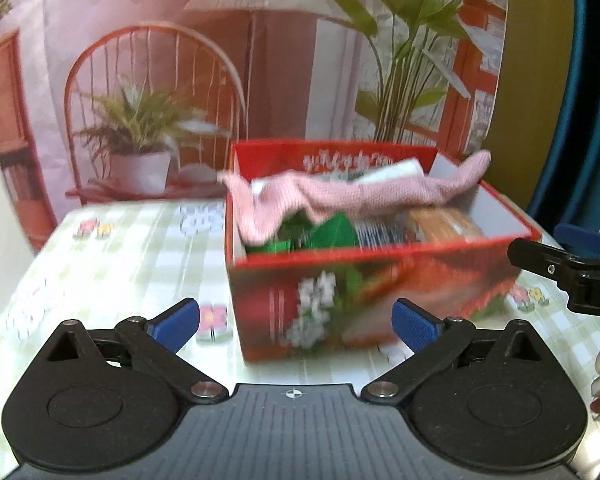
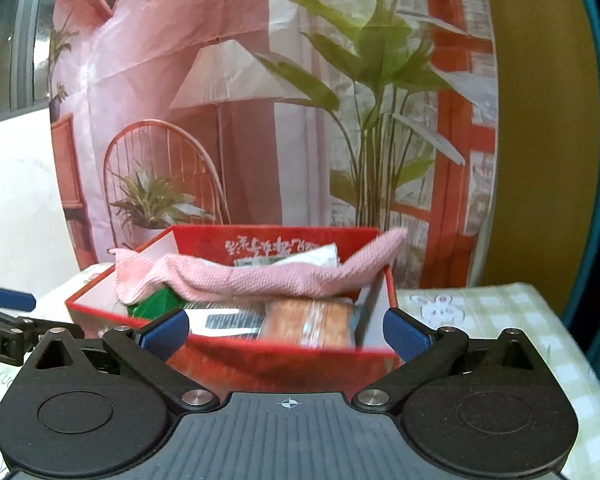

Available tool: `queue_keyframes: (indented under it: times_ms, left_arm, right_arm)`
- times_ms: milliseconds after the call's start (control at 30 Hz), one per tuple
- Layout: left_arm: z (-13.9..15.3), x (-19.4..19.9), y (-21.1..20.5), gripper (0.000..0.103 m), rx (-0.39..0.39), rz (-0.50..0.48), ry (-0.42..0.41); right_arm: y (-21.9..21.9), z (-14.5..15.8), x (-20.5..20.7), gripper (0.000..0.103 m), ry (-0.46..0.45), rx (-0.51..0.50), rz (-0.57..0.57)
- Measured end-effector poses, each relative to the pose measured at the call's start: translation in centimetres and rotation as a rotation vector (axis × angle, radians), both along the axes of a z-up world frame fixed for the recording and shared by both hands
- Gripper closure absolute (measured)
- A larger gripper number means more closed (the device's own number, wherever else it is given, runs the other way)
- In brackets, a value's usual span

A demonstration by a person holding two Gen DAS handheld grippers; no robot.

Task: Organize soft objects
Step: 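Open the left gripper to release the sock in the box, then move the left gripper down to the black eye mask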

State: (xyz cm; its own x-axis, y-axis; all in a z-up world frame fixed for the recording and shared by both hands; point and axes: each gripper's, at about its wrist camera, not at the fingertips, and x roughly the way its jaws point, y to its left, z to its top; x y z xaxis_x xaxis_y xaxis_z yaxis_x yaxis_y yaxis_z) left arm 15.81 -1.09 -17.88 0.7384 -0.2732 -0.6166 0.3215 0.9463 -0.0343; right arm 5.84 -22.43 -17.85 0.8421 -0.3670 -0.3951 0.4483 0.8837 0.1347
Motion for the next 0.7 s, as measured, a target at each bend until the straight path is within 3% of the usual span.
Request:
queue_keyframes:
  times_ms: [333,567,700]
  left_arm:
    - [-6.2,-2.1,0.1,0.000,0.043,0.020,0.153]
    - [-8.7,-1.9,0.0,0.000,0.080,0.034,0.224]
    - [-9.5,-1.9,0.0,0.000,0.089,0.035,0.250]
  right_arm:
    - [1.9,-6.3,-1.7,0.000,0.112,0.117,-0.014]
    - [4.4,-9.5,-0.8,0.000,0.248,0.053,0.026]
    - [5.1,-10.1,-0.5,0.000,0.278,0.023,0.049]
